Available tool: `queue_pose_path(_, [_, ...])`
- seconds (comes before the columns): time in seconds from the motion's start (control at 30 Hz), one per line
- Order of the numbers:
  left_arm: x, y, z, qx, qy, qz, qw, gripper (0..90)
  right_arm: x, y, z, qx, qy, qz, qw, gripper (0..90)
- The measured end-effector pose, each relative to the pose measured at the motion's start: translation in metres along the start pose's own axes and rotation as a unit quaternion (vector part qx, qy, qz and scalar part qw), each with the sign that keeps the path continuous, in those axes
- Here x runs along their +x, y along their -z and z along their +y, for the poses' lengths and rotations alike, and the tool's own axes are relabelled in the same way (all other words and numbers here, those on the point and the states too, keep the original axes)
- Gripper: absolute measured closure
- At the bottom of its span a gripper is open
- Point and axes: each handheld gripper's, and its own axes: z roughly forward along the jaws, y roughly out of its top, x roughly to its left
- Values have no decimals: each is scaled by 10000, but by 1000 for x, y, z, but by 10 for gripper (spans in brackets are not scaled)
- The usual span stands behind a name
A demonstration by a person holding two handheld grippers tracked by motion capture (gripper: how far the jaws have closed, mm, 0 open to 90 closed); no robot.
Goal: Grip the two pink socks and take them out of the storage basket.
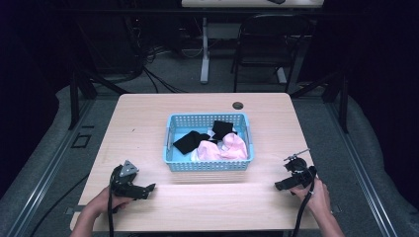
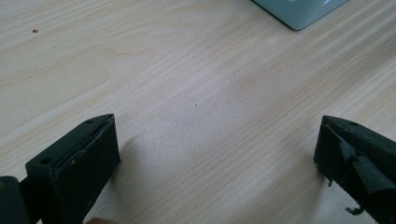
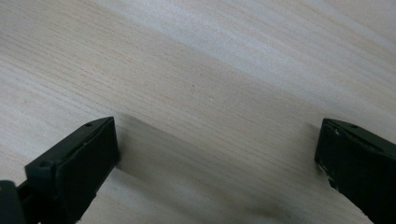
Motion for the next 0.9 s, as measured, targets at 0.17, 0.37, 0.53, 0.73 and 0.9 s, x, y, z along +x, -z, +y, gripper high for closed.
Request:
queue_pose_path(0.17, [0,0,0,0,1,1,10000,0,0,0,0,7,-3,-3,10000,0])
queue_pose_path(0.37, [0,0,0,0,1,0,10000,0,0,0,0,38,22,12,10000,0])
queue_pose_path(0.53, [0,0,0,0,1,-1,10000,0,0,0,1,46,29,11,10000,0])
queue_pose_path(0.73, [0,0,0,-2,2,-1,10000,0,-1,6,2,89,83,41,9999,0])
queue_pose_path(0.9, [0,0,0,-1,0,-1,10000,0,2,19,6,-131,96,99,9998,0])
